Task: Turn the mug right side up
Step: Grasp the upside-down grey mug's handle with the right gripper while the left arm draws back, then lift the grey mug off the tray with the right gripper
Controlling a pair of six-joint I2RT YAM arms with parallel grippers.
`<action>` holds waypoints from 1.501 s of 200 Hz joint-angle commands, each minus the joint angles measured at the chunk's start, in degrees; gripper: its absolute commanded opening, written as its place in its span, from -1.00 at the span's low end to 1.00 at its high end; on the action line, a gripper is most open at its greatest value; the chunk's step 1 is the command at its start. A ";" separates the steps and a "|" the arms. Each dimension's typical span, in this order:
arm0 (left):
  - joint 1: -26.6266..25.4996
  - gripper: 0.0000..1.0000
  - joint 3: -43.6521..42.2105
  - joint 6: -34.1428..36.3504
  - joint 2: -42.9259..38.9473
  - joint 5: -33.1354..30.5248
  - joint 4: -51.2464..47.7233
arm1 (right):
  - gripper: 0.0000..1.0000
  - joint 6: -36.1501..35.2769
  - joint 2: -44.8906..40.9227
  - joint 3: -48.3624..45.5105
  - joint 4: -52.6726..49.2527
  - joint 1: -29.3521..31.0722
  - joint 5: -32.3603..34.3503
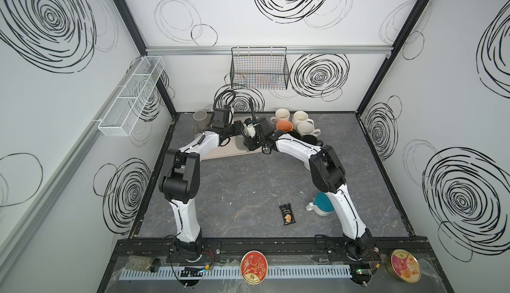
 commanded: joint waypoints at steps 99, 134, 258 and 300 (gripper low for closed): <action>2.32 0.07 -11.22 -0.77 -12.23 -0.73 4.86 | -0.19 -4.10 5.19 11.14 -9.72 0.42 2.45; 3.02 0.06 -16.71 -0.72 -17.24 -0.88 5.36 | -0.67 -4.93 4.20 10.83 -9.50 0.45 2.28; 6.29 0.05 -43.31 -8.90 -34.09 2.24 18.64 | -1.00 4.41 -4.10 0.49 6.61 0.34 -9.39; 6.30 0.06 -44.76 -9.28 -35.54 2.23 18.41 | -1.00 2.16 -4.14 1.39 2.19 1.04 -3.87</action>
